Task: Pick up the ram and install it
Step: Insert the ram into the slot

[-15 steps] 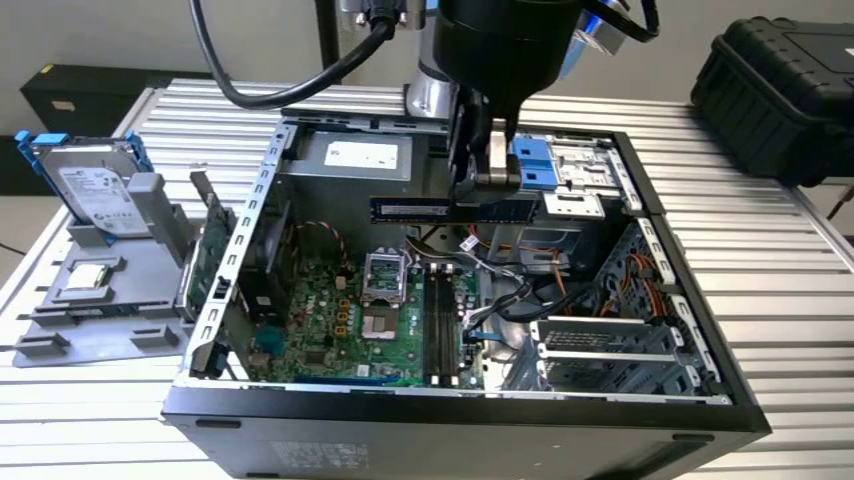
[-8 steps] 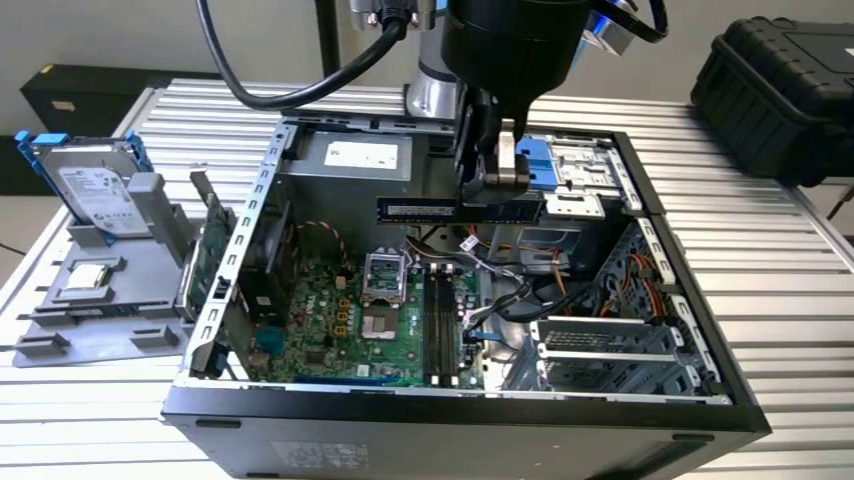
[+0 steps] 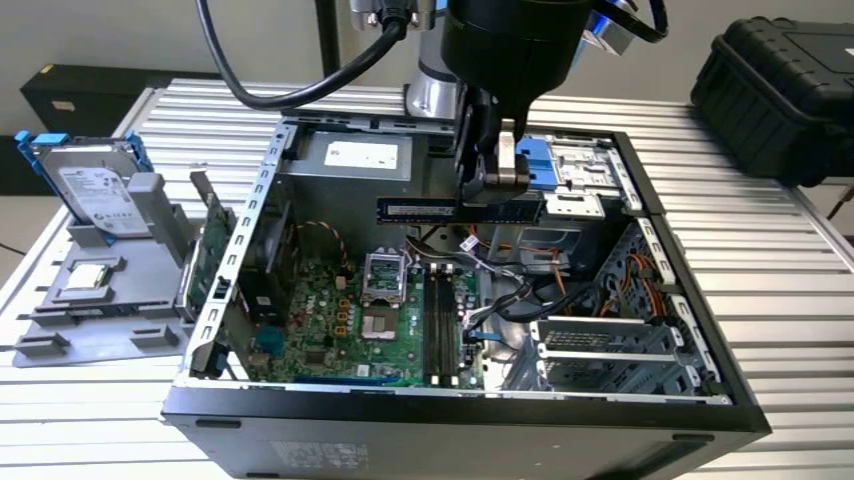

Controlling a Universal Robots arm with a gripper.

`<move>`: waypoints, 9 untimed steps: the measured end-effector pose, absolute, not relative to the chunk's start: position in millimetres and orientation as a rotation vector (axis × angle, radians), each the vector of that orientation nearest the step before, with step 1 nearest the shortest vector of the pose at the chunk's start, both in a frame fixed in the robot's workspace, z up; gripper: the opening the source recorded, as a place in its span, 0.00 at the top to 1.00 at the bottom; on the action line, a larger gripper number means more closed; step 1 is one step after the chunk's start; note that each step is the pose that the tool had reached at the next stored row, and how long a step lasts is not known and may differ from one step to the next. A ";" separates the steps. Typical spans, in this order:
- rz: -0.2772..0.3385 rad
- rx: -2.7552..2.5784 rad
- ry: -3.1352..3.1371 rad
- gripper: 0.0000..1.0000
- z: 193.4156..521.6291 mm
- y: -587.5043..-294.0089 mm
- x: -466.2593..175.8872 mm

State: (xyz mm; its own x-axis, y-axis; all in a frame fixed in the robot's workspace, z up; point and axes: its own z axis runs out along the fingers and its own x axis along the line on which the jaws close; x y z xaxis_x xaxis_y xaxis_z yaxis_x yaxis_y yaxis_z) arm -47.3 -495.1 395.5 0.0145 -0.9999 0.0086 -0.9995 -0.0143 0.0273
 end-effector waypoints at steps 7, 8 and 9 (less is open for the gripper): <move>-0.020 2.252 -2.154 1.00 395.5 -494.7 -47.3; -0.020 2.261 -2.144 1.00 395.5 -494.7 -47.3; -0.019 2.270 -2.134 1.00 395.5 -494.6 -47.3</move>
